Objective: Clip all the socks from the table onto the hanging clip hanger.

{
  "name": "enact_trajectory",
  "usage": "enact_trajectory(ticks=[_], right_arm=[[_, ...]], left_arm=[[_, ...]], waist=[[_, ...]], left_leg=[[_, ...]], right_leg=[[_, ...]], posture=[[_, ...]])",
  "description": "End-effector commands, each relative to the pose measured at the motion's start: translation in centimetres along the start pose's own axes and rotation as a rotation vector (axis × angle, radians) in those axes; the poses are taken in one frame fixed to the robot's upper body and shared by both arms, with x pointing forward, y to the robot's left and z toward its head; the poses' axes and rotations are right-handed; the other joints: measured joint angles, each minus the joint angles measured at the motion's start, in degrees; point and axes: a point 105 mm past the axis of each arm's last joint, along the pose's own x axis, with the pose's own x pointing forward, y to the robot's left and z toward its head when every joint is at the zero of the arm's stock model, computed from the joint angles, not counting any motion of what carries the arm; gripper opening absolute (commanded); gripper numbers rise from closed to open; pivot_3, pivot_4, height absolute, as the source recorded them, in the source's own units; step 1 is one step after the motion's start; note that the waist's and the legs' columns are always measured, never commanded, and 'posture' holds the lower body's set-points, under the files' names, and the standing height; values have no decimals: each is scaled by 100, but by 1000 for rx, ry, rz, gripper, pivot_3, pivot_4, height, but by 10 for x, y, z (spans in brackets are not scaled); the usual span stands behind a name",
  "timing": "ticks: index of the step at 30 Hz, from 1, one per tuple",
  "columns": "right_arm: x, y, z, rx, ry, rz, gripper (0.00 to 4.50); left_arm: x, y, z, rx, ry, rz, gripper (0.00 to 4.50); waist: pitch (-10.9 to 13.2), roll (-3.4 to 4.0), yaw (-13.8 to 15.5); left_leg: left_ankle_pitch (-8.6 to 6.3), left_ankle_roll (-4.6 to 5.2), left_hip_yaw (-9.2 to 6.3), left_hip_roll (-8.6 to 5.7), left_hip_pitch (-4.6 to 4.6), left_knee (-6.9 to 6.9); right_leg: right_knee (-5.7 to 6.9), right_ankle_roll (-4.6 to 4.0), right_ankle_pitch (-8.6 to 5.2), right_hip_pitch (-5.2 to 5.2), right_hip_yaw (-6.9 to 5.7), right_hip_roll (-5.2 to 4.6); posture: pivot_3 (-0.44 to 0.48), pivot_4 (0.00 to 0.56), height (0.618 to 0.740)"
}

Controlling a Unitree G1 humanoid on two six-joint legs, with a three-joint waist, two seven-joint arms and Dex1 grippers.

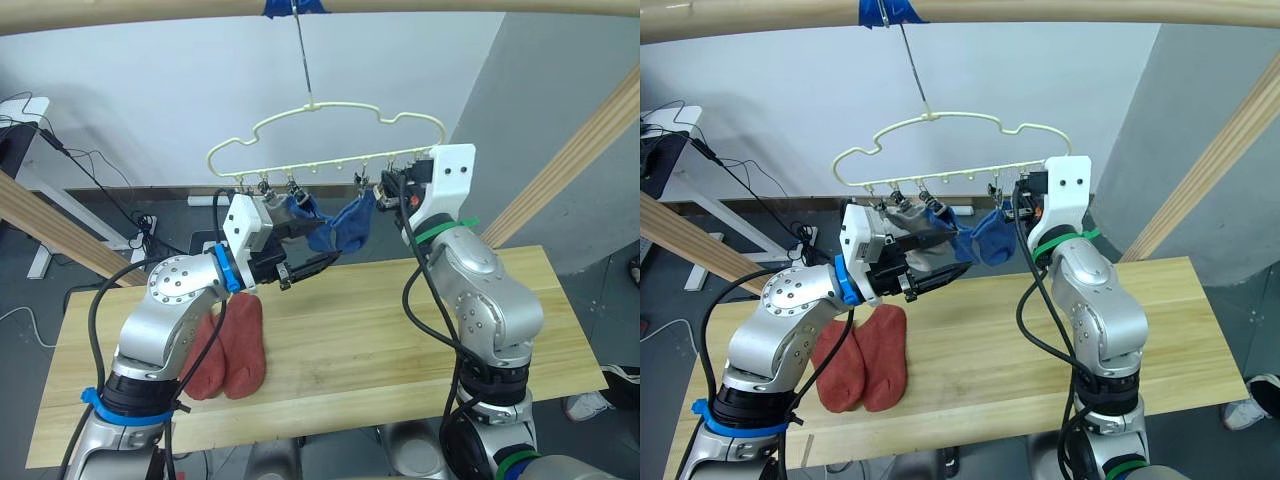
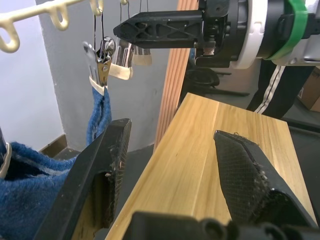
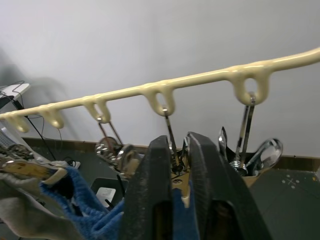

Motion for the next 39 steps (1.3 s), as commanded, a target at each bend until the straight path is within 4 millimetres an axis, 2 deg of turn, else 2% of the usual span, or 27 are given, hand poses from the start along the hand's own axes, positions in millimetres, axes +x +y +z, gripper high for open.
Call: enact_trajectory(ticks=[1, 5, 7, 9, 12, 15, 18, 24, 29, 36, 39], right_arm=[[-4, 6, 16, 0, -66, 23, 7], [-4, 6, 16, -3, -66, 26, 7], [-4, 6, 16, -7, -66, 30, 2], [-4, 7, 16, -11, -66, 34, 0], [-4, 6, 16, -16, -63, 38, 0], [-4, 6, 16, -24, -55, 48, 0], [-3, 7, 15, -27, -48, 59, 0], [-3, 10, 13, -34, -35, 76, 0], [-4, 9, 12, -38, -26, 76, 0], [-4, 9, 11, -37, -22, 76, 0], [-4, 10, 11, -35, -22, 77, 0]], left_arm=[[0, -2, 2, 23, -18, 19, 2926], [-3, -3, -16, -18, 38, 116, 2926], [-10, 0, -41, -86, 99, 273, 3094], [-25, 2, -70, -135, 184, 464, 3473], [-45, 2, -93, -179, 237, 642, 4355], [-76, -1, -125, -260, 334, 849, 4467], [-88, -13, -150, -396, 383, 938, 4467], [-102, -11, -175, -453, 463, 1088, 4467], [-111, -10, -184, -508, 481, 1183, 4467], [-105, -17, -193, -523, 541, 1111, 4467], [-110, -22, -202, -536, 616, 1106, 4467]], waist=[[-8, -1, -6], [-23, 0, -51], [-34, 3, -87], [-69, 7, -120], [-72, 6, -119], [-88, 8, -111], [-92, 9, -104], [-93, 6, -100], [-95, 7, -104], [-95, 7, -106], [-97, 8, -109]], left_leg=[[0, 0, 0, 0, 0, 0], [0, 0, 0, 1, 0, 0], [0, 0, -1, 1, 0, 0], [-1, 1, 0, 1, 1, -1], [-1, 1, -1, 2, 1, -1], [0, 3, -2, 3, 4, 0], [3, 8, -1, 1, 6, 5], [8, 14, 0, -4, 4, 17], [8, 15, 2, -5, 4, 16], [8, 15, 2, -5, 4, 14], [8, 15, 2, -5, 4, 14]], right_leg=[[0, 0, 0, 0, 0, 0], [0, 0, 0, 0, 2, 0], [0, 0, 0, 0, 1, -1], [-3, 0, 0, 0, 6, -3], [0, 0, 0, -1, 3, -2], [9, -4, 3, 0, 3, -2], [10, 0, 11, 3, 5, -1], [8, 1, 22, 8, 3, 1], [4, 1, 25, 8, 4, 2], [2, 1, 25, 8, 3, 2], [2, 2, 25, 8, 3, 2]], posture=[[-271, 234, 740], [-271, 234, 740], [-270, 234, 740], [-270, 234, 740], [-267, 236, 740], [-263, 241, 740], [-261, 244, 740], [-266, 247, 740], [-279, 246, 740], [-279, 246, 740], [-284, 247, 740]])
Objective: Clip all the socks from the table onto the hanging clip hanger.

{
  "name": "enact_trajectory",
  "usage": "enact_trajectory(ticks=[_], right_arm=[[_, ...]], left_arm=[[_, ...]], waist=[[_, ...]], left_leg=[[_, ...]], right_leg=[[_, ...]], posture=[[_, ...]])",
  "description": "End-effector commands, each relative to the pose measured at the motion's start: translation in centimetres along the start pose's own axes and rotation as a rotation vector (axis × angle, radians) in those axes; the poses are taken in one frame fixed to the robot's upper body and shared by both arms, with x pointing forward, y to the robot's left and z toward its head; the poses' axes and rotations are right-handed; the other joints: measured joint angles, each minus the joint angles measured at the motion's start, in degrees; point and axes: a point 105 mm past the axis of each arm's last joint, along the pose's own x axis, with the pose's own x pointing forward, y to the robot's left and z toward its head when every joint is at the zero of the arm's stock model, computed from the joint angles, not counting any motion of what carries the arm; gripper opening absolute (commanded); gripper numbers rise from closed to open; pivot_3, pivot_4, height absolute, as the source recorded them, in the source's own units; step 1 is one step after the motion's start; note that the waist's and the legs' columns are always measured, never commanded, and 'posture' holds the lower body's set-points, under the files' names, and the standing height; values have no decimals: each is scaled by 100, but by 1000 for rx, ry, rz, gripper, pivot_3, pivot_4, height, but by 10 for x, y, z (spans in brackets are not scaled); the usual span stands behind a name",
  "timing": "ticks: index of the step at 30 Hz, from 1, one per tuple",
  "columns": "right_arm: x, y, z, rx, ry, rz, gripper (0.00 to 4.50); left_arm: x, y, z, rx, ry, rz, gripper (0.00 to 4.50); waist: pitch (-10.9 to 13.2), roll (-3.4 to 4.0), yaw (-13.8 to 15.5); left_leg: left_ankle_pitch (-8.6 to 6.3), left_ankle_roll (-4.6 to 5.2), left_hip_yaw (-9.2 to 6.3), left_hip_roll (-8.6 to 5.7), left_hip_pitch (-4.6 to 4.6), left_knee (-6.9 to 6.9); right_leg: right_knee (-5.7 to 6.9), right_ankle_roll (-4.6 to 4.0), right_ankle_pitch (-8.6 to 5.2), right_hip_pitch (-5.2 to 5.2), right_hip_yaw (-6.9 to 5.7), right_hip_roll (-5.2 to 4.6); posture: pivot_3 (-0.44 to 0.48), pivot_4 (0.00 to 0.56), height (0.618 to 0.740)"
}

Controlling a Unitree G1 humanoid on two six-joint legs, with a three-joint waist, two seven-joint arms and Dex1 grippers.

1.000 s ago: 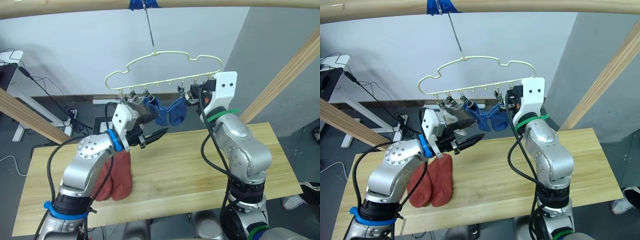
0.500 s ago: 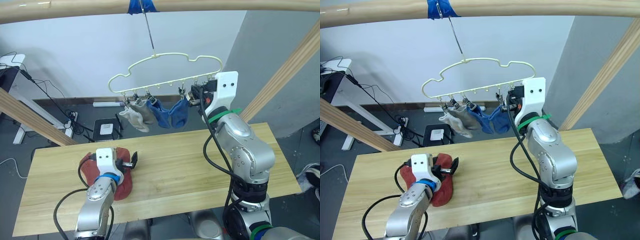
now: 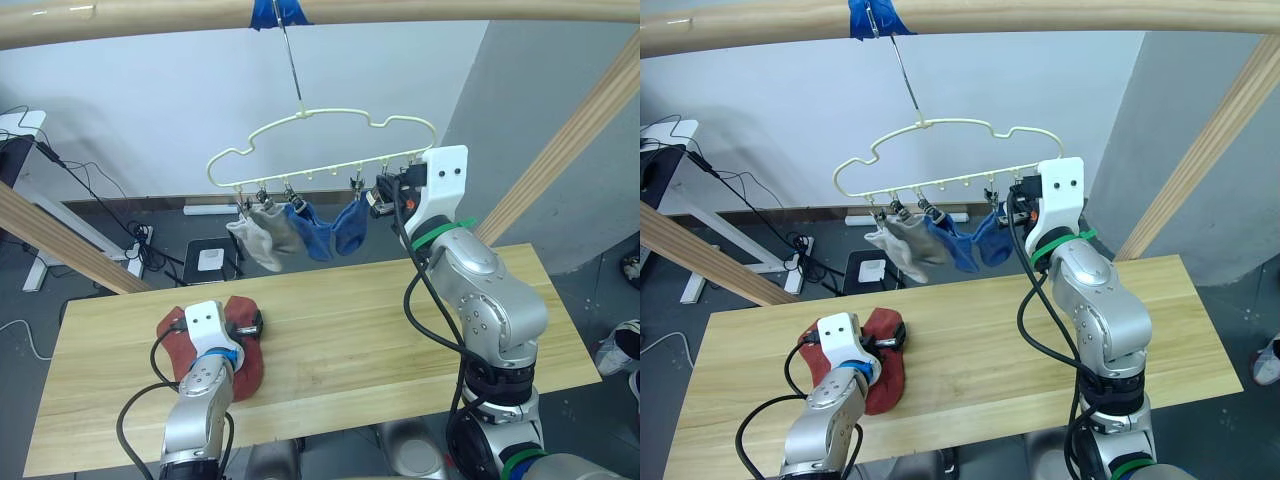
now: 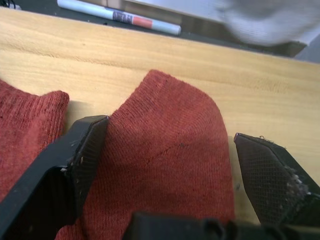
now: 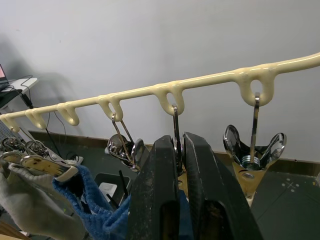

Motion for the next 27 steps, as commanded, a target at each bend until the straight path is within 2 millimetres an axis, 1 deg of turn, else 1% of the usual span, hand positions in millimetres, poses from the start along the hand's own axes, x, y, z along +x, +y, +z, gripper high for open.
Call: enact_trajectory(ticks=[1, 3, 6, 9, 11, 14, 23, 24, 26, 27], right_arm=[[-3, 7, 16, -3, -63, 28, 0], [-3, 7, 16, -2, -63, 29, 0], [-3, 8, 16, 0, -63, 30, 0], [-3, 8, 16, 1, -64, 32, 0], [-3, 9, 16, 3, -63, 33, 0], [-3, 10, 15, 4, -61, 35, 0], [-3, 10, 15, 2, -63, 33, 0], [-3, 10, 15, 2, -64, 31, 0], [-3, 9, 15, 3, -65, 29, 0], [-3, 9, 15, 2, -65, 28, 0]], left_arm=[[-1, 4, -15, 42, 87, 15, 4467], [-1, 4, -16, 54, 100, 12, 4467], [-1, 4, -16, 70, 102, 9, 3970], [-1, 3, -15, 82, 99, -1, 3103], [-1, 4, -15, 83, 97, 0, 2730], [-2, 2, -14, 90, 85, -14, 2267], [-6, -8, -13, 101, 48, -99, 1103], [-7, -14, -10, 108, 26, -137, 956], [-10, -34, 1, 171, -42, -269, 689], [-12, -48, 7, 222, -78, -358, 570]], waist=[[-5, 2, -1], [-21, 4, -6], [-28, 6, -6], [-40, 8, -6], [-45, 8, -6], [-45, 8, -6], [-45, 8, -2], [-45, 8, -1], [-45, 9, -3], [-45, 9, -3]], left_leg=[[0, 0, 0, 0, 0, 0], [0, 0, 0, -1, 1, -1], [0, 0, 0, 0, 2, -2], [0, 0, 0, 0, 3, -1], [0, 0, 0, 0, 3, -2], [0, 0, 0, 1, 3, -2], [0, 0, 0, 2, 2, -4], [0, 0, -1, 3, 2, -5], [0, 0, -1, 3, 1, -6], [0, 0, -1, 3, 2, -8]], right_leg=[[0, 0, 0, 0, 0, 0], [0, 0, 0, 0, 0, 0], [0, 0, 0, 0, 0, 0], [0, 0, 0, 2, 0, 0], [0, 0, 0, 2, 0, 0], [-1, 0, 0, 2, 0, 0], [-5, 0, 0, 2, 1, -1], [-5, 0, 0, 2, 1, -1], [-6, 0, 0, 2, 0, -1], [-6, 0, 0, 1, 1, -1]], posture=[[-284, 246, 740], [-284, 246, 740], [-282, 245, 740], [-282, 244, 740], [-282, 246, 740], [-282, 248, 740], [-282, 248, 740], [-283, 249, 740], [-283, 249, 740], [-283, 249, 740]])
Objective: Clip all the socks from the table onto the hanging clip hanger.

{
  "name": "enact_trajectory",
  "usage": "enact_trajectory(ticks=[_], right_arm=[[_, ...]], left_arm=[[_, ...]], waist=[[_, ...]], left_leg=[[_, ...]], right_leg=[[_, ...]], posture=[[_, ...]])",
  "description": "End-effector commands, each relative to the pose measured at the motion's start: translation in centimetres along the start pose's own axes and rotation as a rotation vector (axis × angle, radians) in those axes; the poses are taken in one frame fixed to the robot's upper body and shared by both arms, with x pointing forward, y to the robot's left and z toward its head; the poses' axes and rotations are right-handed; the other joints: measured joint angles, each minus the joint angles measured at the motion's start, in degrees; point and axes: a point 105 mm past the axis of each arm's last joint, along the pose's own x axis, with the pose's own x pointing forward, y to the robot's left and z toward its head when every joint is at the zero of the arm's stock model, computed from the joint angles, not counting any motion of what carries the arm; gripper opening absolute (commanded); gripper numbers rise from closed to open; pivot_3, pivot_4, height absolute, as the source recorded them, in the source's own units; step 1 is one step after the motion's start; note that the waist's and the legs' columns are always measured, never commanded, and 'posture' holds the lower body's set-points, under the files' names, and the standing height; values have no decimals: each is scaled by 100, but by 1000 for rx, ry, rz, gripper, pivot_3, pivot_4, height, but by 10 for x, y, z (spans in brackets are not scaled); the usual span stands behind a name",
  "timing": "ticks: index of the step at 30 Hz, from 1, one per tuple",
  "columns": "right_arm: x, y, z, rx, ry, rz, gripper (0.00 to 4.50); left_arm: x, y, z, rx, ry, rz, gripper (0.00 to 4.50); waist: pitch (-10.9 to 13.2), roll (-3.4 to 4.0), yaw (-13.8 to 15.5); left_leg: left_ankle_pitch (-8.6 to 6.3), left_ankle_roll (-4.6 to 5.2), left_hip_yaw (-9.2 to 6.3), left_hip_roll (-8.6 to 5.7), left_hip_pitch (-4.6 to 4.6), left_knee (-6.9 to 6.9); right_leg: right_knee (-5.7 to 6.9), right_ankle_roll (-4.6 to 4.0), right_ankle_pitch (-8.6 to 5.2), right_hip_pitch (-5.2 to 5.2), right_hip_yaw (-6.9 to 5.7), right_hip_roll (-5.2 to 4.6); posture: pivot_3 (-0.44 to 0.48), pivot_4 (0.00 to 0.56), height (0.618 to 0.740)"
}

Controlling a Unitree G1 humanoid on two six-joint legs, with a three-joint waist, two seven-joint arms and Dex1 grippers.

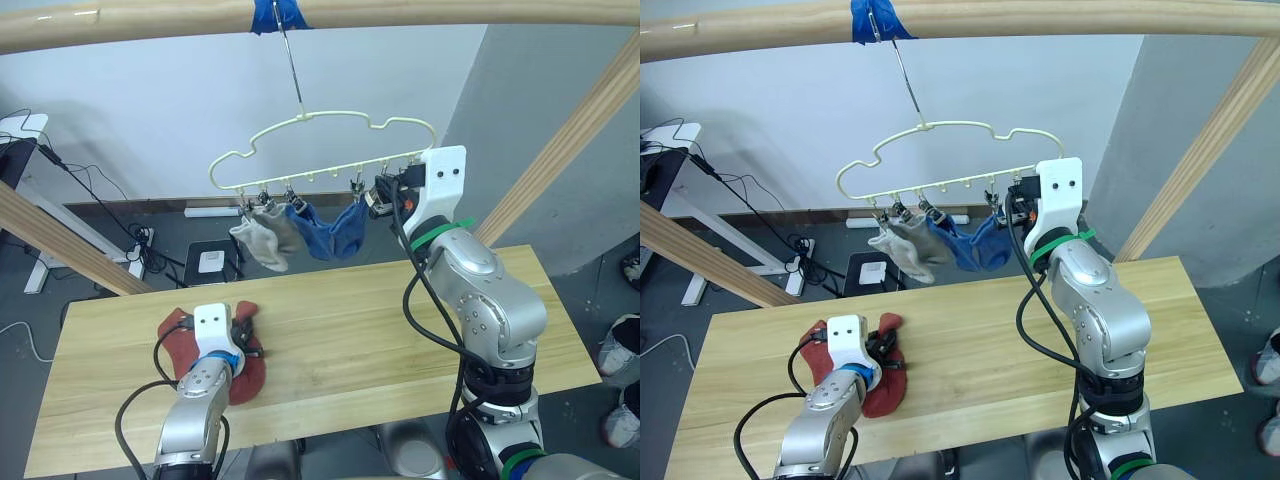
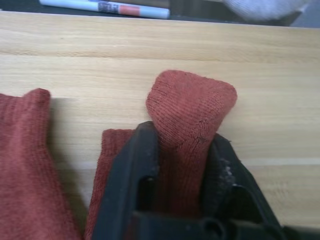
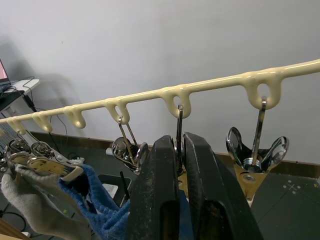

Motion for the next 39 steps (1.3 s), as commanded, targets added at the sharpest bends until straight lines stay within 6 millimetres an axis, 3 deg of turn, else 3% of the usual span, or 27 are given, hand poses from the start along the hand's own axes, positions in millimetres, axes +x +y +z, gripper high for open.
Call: enact_trajectory(ticks=[1, 3, 7, 11, 20, 39], right_arm=[[-3, 5, 15, -6, -66, 18, 0], [-3, 5, 16, -7, -66, 17, 0], [-3, 5, 16, -7, -67, 15, 0], [-4, 4, 17, -8, -68, 13, 0], [-5, 5, 18, -5, -70, 13, 0], [-7, 8, 16, 15, -55, 15, 0]], left_arm=[[-2, -46, 25, 167, -132, -281, 294], [-3, -65, 34, 275, -184, -403, 11], [-2, -86, 55, 327, -273, -500, 4], [-2, -124, 106, 351, -488, -622, 4], [-6, -165, 167, 348, -746, -659, 4], [6, -155, 177, 342, -813, -538, 4]], waist=[[0, 0, 5], [0, 0, 9], [0, 0, 6], [0, 0, 1], [0, 0, -36], [0, 0, -138]], left_leg=[[0, 0, 0, 0, 0, 0], [0, 0, -1, 0, -1, 0], [0, 0, 1, 1, -1, -2], [0, 0, 0, 0, -3, -6], [1, 1, -1, -7, -5, -10], [1, 2, 1, -9, -6, -8]], right_leg=[[0, 0, 0, 0, 0, 0], [-2, 0, 0, 0, -1, 0], [-4, 0, 0, 0, 2, -1], [-6, 0, 0, -2, -1, 0], [-9, 1, 0, -2, -5, 2], [-9, 2, 0, -1, -2, 2]], posture=[[-283, 249, 740], [-283, 249, 740], [-283, 249, 740], [-303, 247, 740], [-320, 242, 740], [-331, 241, 740]])
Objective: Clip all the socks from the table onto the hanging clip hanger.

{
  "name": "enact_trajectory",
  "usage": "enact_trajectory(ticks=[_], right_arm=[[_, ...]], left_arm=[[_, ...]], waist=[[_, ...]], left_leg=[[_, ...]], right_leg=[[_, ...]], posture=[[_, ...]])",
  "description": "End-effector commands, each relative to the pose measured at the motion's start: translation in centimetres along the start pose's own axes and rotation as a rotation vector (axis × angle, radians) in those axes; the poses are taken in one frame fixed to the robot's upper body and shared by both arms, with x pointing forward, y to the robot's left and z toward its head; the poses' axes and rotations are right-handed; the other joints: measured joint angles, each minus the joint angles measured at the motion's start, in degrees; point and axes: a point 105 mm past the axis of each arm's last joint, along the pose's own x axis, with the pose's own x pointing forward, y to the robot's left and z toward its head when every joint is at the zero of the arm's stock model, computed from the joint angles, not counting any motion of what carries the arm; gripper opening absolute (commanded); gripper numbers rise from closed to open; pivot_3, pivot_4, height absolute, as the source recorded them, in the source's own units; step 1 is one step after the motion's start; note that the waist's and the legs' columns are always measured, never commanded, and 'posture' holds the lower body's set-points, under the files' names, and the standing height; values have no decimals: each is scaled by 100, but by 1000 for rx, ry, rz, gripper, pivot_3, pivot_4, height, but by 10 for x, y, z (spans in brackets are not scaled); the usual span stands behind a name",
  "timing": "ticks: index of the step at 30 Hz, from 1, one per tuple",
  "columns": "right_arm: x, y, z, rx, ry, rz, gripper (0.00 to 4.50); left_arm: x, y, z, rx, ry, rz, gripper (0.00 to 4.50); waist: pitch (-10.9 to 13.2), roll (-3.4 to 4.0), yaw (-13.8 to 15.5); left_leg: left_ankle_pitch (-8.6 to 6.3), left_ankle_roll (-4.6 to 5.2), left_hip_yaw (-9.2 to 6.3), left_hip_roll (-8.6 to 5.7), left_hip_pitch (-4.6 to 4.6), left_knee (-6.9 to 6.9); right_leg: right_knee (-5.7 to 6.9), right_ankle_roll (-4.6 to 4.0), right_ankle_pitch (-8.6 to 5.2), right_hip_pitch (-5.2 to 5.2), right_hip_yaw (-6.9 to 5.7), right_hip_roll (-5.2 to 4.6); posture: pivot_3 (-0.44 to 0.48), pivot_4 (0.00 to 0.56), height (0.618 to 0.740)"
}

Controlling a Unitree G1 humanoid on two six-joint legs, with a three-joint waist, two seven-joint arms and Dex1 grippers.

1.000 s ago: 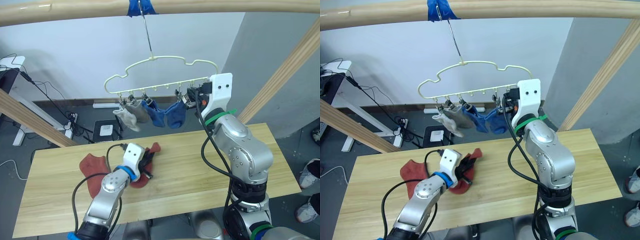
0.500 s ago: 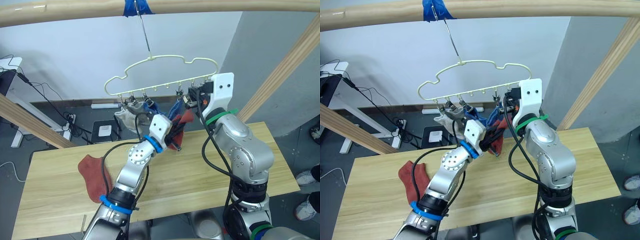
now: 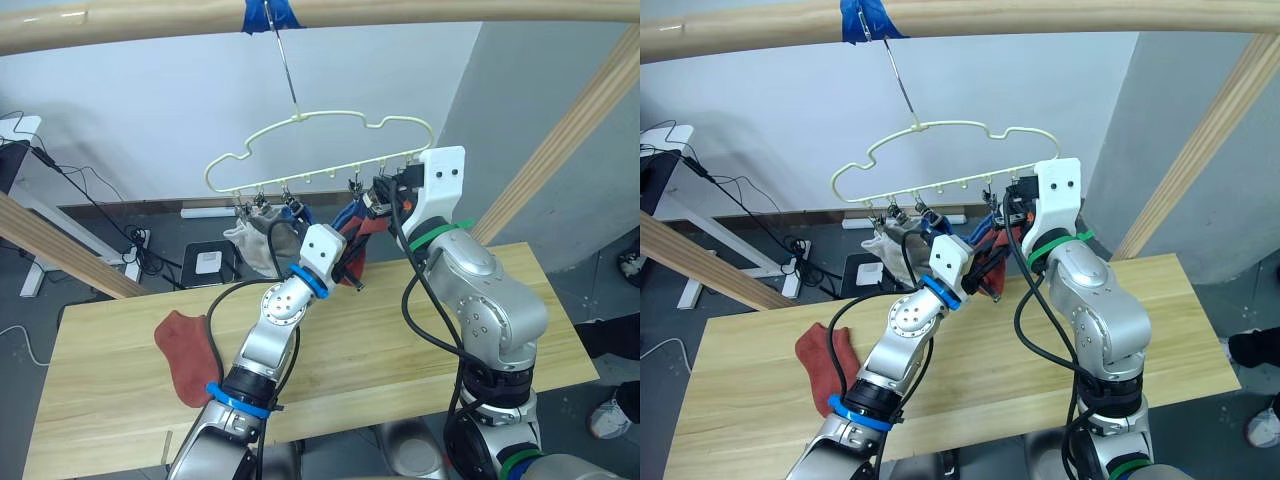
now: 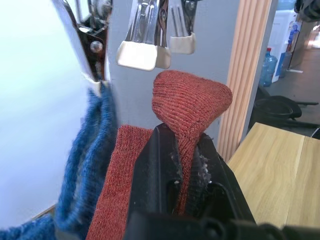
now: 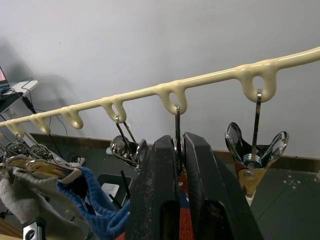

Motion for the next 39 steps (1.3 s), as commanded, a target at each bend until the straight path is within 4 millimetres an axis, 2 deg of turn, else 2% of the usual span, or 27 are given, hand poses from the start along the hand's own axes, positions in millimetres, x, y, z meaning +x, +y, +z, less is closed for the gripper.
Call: enact_trajectory(ticks=[1, 10, 20, 27, 33, 35, 39], right_arm=[[-5, 4, 15, -4, -60, 13, 0], [-5, 3, 13, -11, -51, 13, 0], [-5, 3, 12, -10, -52, 11, 0], [-9, 4, 11, -20, -41, 28, 2410], [-21, 8, 9, -52, -21, 111, 2410], [-29, 11, 8, -93, -15, 161, 2451], [-42, 12, 8, -167, -8, 218, 2451]], left_arm=[[3, 5, 14, 14, -63, 27, 4], [7, 13, 21, 11, -96, 71, 4], [11, 13, 25, 6, -104, 75, 4], [14, 12, 25, 8, -100, 70, 0], [15, 5, 22, -23, -84, 28, 0], [14, 6, 20, -55, -70, 28, 688], [12, 5, 16, -82, -39, 7, 1773]], waist=[[0, 0, -6], [0, 0, -9], [0, 0, -10], [0, 0, -9], [0, 0, -9], [0, 0, -8], [0, 0, -9]], left_leg=[[0, 0, 0, 0, 0, 0], [0, 0, -1, -1, 0, 0], [0, 0, 0, 0, 0, 0], [0, 0, 0, -1, 0, 0], [0, 0, 0, -2, -1, 0], [0, 0, -3, -2, -1, -2], [0, 0, -1, -4, -2, 1]], right_leg=[[0, 0, 0, 0, 0, 0], [0, 0, 0, 0, -1, 0], [0, 0, 0, 0, 0, 1], [0, 0, 0, 0, 0, 1], [-1, 1, 0, 1, 0, 1], [-1, 1, 0, 1, -5, 3], [-2, 2, -1, 1, -2, 2]], posture=[[-331, 241, 740], [-332, 243, 740], [-330, 243, 740], [-332, 244, 740], [-332, 244, 740], [-338, 242, 740], [-338, 242, 740]])
